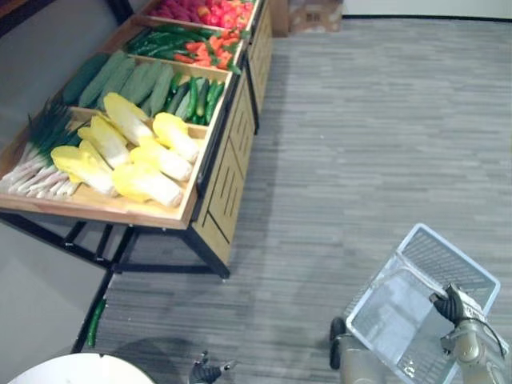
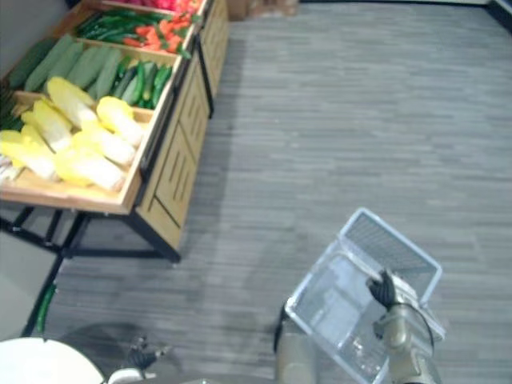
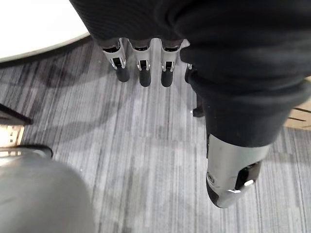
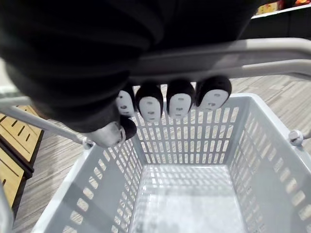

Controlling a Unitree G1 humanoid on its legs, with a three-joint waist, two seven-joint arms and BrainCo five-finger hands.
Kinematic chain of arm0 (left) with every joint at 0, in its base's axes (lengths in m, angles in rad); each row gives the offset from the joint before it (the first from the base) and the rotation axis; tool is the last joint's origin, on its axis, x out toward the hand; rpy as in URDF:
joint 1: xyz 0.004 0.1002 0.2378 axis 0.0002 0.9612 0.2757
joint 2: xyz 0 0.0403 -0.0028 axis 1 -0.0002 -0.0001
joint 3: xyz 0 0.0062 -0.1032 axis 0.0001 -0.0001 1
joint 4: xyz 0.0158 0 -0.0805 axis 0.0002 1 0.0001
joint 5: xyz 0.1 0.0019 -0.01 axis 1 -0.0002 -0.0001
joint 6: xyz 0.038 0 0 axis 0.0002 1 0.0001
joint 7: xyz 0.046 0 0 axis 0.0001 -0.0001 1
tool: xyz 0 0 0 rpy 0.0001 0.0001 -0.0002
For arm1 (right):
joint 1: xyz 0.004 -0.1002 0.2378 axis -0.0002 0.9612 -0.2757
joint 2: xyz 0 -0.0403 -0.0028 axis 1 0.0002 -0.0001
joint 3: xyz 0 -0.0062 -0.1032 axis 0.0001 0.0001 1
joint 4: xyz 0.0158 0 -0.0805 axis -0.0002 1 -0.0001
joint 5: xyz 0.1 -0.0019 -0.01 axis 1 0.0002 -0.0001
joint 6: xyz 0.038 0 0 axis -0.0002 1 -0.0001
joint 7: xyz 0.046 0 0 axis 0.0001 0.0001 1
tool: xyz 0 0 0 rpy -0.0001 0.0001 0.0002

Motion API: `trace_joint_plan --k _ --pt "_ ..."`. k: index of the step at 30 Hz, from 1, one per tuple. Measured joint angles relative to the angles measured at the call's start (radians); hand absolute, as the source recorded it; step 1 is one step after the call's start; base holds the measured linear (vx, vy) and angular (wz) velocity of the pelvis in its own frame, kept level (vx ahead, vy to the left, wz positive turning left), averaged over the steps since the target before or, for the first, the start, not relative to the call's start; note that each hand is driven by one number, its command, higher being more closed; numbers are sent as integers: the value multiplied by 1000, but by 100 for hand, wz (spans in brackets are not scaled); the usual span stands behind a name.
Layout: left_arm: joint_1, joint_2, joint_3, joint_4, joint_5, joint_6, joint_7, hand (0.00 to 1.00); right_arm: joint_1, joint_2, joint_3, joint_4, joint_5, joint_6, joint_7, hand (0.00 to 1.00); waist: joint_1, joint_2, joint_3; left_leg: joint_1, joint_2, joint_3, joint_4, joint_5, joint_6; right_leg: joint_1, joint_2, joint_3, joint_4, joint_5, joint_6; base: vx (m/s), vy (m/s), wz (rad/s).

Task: Pick vegetable in the basket

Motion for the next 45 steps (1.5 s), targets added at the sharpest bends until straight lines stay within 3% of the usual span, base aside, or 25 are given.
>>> trace_joint_plan --k 1,2,4,6,9,11,13,14,15,16,19,21,23,24,25,27,29,31,34,35,36,38,41,44,45 --pt "2 5 0 -2 0 0 1 0 20 -3 12 0 0 0 -1 100 18 -17 10 -59 28 14 163 94 -21 79 2 -19 -27 -24 -16 371 -225 31" --pt "0 10 -2 -4 0 0 0 0 29 -7 12 0 0 0 -1 100 28 -18 11 -89 43 38 232 77 -13 117 2 -24 -43 -36 -25 433 -214 30" --pt "1 16 -2 -17 0 -2 -1 0 57 -27 8 0 3 -1 -4 100 27 -22 10 -218 61 151 325 16 62 258 -17 -82 -146 -48 -21 477 -207 56" --pt "-1 17 -1 -24 -1 -3 1 0 72 -28 -11 0 22 -1 -4 100 26 -22 10 -286 55 215 258 -6 71 319 -27 -127 -206 -43 -5 272 -81 65" --pt "8 14 -4 -36 0 0 4 0 68 -26 -34 8 31 2 -4 100 30 -22 10 -324 -17 294 -159 -1 50 383 -35 -197 -250 -24 25 357 9 54" --pt "28 4 -4 -36 0 0 3 0 66 -26 -39 8 31 1 -4 100 39 -15 6 -276 -80 291 -521 87 39 416 -26 -216 -270 -30 47 370 144 17" --pt "47 -12 -1 -34 1 0 3 0 61 -29 -37 9 30 1 -5 100 60 11 -7 -274 -71 261 -593 133 63 440 6 -198 -280 -61 79 398 188 -18" --pt "50 -10 11 -24 1 0 0 0 52 -17 -20 18 29 2 -4 100 73 0 -10 -262 -85 267 -567 193 113 465 -8 -175 -276 -88 101 475 209 -17" --pt "50 0 28 -13 2 1 1 0 50 -5 3 23 29 2 -4 100 75 -42 -18 -242 -128 281 -560 154 131 472 -50 -151 -256 -102 116 470 205 -11" --pt "51 2 32 -5 2 1 1 0 48 -6 11 23 29 0 -4 100 75 -48 -21 -235 -140 284 -560 141 136 463 -68 -137 -226 -102 115 444 213 2" --pt "66 13 31 26 19 5 0 0 18 0 51 33 28 -6 -3 100 75 -60 -21 -135 -191 309 -604 90 169 321 -163 -18 169 -84 130 367 185 -13" --pt "80 29 7 32 20 23 -1 0 -12 1 73 34 27 -12 -19 100 65 -72 -20 -51 -204 299 -609 36 184 177 -196 74 503 65 157 369 94 -2" --pt "74 34 -14 31 19 24 -1 0 -29 -1 70 37 27 -22 -20 100 48 -72 -21 -15 -195 262 -594 12 198 130 -182 70 614 3 127 382 21 52" --pt "62 35 -13 23 18 23 -1 0 -20 2 75 42 27 -30 -19 100 42 -69 -19 25 -179 223 -580 -1 194 105 -158 29 613 -89 103 399 -26 78" --pt "60 35 -13 18 17 22 0 0 -14 2 76 44 27 -33 -19 100 39 -67 -20 37 -173 204 -578 -5 192 96 -152 13 583 -112 92 424 -86 97" --pt "52 33 -13 -6 14 21 0 0 -15 1 71 65 27 -33 -18 100 24 -64 -19 63 -155 127 -580 -11 184 78 -125 -7 405 -130 68 403 -169 105" --pt "28 32 -16 -19 4 14 2 0 1 2 52 88 28 -30 -18 100 22 -62 -19 72 -132 53 -576 -19 168 74 -98 59 115 -112 86 379 -280 126" --pt "16 35 -23 -27 -1 11 5 0 4 6 15 124 30 -12 -19 100 24 -75 -24 71 -112 -38 -553 -61 101 64 -112 195 -86 -65 118 350 -424 129" --pt "23 65 -21 -35 -4 1 11 0 18 30 -40 163 31 2 -20 100 23 -127 -37 56 -103 -127 -522 -121 16 80 -149 240 -135 -41 137 251 -477 116" --pt "22 49 -15 -25 -5 3 17 0 7 29 -79 197 37 14 -21 100 26 -97 -31 51 -57 -172 -510 -142 -14 87 -127 176 -77 0 175 250 -581 129" --pt "32 14 -7 -23 -6 0 17 0 7 22 -111 204 42 36 -24 100 32 -51 -51 35 -7 -165 -505 -108 -20 88 -97 124 -59 -31 144 300 -605 104" --pt "38 -8 21 -14 -33 0 20 0 2 19 -115 229 49 43 -24 100 39 -25 -56 3 34 -162 -508 -17 -50 103 -71 59 -45 -52 108 265 -498 87" --pt "36 -12 91 -5 -66 2 42 0 10 22 -116 248 50 30 -24 100 32 -26 -54 -78 68 -140 -434 111 -22 172 -55 -68 -70 -78 62 164 -370 104" --pt "36 -17 137 -4 -109 6 67 0 38 27 -158 263 53 25 -32 100 21 -39 -50 -102 106 115 -423 240 22 286 -56 -206 -146 -73 38 122 -277 113" --pt "38 -25 158 -5 -111 11 76 0 47 35 -182 263 71 25 -34 100 23 -39 -50 -102 121 244 -399 234 29 314 -57 -244 -172 -72 32 64 -172 99"
